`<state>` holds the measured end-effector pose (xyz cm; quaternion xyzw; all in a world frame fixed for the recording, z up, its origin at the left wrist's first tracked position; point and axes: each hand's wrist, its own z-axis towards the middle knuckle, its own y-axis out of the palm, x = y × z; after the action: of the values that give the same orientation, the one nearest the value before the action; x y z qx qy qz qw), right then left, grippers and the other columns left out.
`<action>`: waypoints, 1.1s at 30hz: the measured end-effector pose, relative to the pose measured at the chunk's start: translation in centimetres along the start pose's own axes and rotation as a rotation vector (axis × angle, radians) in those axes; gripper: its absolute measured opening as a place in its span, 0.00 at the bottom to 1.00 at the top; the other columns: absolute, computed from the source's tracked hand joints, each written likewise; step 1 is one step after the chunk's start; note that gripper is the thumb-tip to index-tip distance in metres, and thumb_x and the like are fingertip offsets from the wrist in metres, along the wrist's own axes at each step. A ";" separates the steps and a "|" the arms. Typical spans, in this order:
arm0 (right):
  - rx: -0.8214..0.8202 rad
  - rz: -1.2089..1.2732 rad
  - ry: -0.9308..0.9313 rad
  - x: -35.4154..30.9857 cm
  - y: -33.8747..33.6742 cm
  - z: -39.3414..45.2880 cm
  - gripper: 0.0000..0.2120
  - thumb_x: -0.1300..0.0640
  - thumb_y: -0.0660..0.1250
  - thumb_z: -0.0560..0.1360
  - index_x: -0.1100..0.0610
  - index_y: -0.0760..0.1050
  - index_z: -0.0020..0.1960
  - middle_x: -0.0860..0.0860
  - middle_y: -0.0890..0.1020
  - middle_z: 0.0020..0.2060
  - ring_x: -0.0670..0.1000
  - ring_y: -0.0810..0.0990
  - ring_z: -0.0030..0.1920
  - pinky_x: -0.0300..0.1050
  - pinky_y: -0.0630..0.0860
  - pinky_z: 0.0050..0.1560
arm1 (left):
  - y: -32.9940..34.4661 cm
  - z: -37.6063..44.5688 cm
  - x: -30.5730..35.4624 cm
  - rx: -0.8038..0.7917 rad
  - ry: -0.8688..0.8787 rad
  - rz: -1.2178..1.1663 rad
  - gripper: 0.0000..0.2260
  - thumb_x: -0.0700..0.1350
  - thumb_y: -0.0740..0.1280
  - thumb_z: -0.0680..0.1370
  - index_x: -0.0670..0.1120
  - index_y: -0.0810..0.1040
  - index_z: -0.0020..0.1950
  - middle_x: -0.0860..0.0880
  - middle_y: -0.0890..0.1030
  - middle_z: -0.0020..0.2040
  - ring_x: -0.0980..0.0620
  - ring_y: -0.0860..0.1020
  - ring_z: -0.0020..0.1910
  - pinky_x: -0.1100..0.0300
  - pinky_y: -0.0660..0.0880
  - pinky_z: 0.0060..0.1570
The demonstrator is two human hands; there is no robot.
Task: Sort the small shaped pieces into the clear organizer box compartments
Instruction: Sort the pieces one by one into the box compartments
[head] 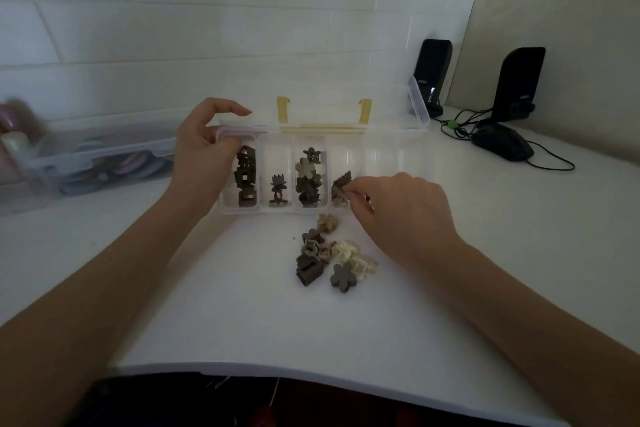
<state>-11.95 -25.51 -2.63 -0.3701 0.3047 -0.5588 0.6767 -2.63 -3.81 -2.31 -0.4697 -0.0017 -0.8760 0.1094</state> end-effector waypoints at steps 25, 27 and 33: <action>-0.098 0.335 -0.217 -0.1 0.7 -0.7 0.12 0.43 0.66 0.72 0.44 0.80 0.53 0.40 0.65 0.20 0.39 0.68 0.24 0.33 0.64 0.31 | 0.2 0.2 0.1 0.003 -0.173 -0.046 0.22 0.30 0.60 0.69 0.58 0.78 0.44 0.45 0.77 0.36 0.45 0.72 0.36 0.52 0.70 0.38; -0.011 0.456 -0.225 0.1 0.8 -0.8 0.10 0.45 0.68 0.70 0.47 0.82 0.49 0.40 0.63 0.17 0.40 0.69 0.21 0.27 0.62 0.27 | 0.2 0.2 0.1 0.003 -0.170 -0.032 0.22 0.30 0.60 0.69 0.58 0.78 0.44 0.44 0.77 0.37 0.46 0.73 0.35 0.54 0.71 0.37; 0.241 0.537 -0.146 -0.2 -0.4 -0.2 0.10 0.51 0.71 0.71 0.50 0.82 0.51 0.40 0.66 0.19 0.45 0.65 0.20 0.30 0.64 0.25 | 0.4 -0.1 0.7 0.007 -0.166 -0.042 0.21 0.28 0.58 0.70 0.55 0.77 0.45 0.46 0.78 0.36 0.59 0.75 0.26 0.66 0.72 0.28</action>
<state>-12.43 -25.35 -2.40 -0.2325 0.2736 -0.3639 0.8594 -2.99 -4.29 -1.86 -0.5400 -0.0236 -0.8363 0.0921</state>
